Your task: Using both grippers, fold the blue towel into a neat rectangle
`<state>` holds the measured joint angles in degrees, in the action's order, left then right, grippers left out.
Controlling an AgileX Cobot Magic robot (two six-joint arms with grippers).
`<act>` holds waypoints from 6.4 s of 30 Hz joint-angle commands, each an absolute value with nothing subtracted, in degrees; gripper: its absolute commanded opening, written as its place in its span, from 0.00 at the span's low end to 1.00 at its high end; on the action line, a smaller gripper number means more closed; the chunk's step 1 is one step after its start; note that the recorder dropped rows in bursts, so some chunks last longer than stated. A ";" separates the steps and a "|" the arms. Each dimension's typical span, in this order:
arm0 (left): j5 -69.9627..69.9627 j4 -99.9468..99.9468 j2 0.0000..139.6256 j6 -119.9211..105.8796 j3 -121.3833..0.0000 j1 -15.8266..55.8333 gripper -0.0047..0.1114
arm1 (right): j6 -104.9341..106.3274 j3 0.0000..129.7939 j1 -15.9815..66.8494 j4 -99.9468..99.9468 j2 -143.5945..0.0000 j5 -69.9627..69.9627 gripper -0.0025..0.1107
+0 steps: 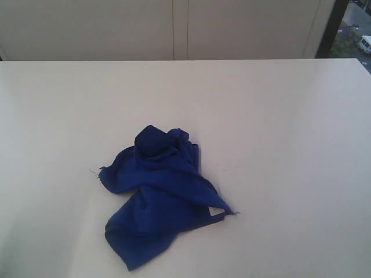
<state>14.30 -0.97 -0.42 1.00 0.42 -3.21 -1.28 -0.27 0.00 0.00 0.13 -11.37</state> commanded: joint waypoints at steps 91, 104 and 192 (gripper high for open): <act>14.56 -0.56 0.00 1.07 0.00 -3.32 0.04 | 14.17 59.04 40.82 37.68 -89.96 -13.90 0.02; 14.56 -0.56 0.00 1.07 0.00 -3.32 0.04 | 2.32 67.88 45.77 37.16 -101.21 -10.78 0.02; 14.56 -0.56 0.00 1.07 0.00 -3.32 0.04 | -20.70 65.87 38.06 46.43 -103.47 -19.75 0.51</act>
